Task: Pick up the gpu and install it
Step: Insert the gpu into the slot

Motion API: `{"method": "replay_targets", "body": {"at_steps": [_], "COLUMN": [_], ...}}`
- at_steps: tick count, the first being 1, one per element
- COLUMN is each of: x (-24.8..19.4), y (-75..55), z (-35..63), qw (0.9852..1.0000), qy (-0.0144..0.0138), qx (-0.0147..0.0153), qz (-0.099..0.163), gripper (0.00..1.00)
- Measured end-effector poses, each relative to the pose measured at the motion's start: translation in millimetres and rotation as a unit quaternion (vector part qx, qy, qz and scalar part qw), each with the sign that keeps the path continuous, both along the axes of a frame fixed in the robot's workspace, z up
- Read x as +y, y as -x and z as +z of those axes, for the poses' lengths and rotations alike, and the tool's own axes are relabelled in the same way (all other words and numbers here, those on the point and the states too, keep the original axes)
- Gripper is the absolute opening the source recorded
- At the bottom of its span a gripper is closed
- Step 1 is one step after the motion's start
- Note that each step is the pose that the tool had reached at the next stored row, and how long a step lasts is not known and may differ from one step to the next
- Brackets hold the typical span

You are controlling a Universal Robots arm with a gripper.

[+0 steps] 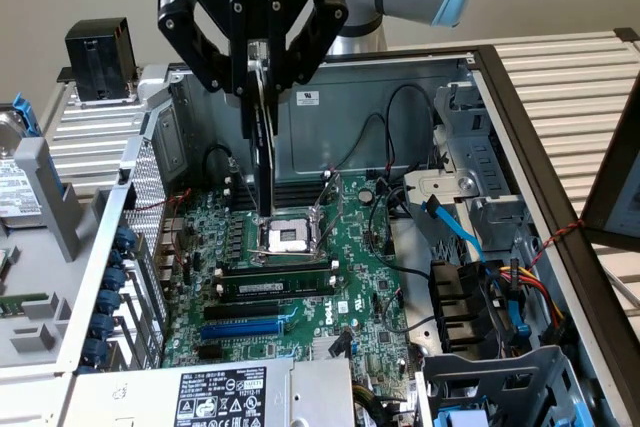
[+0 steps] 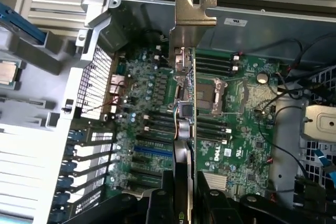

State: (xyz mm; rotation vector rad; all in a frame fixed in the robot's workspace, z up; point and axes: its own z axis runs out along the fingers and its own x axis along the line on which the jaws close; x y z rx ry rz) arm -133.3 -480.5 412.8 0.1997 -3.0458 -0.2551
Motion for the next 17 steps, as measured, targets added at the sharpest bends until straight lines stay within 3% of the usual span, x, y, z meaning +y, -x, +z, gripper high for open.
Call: {"method": "replay_targets", "body": {"at_steps": [4, 8, 12, 17], "x": [0.0, 0.0, 0.0, 0.0], "y": [0.0, 0.0, 0.0, 0.0], "z": [-1.8, -3.4, -4.8, -5.4], "qw": [0.9993, 0.9973, 0.9939, 0.988], "qy": [0.0, 0.0, -0.0001, -0.0001], "qx": [-0.0026, -0.0051, -0.0074, -0.01], "qz": [0.037, 0.073, 0.11, 0.154], "gripper": [0.27, 0.27, 0.27, 0.27]}}
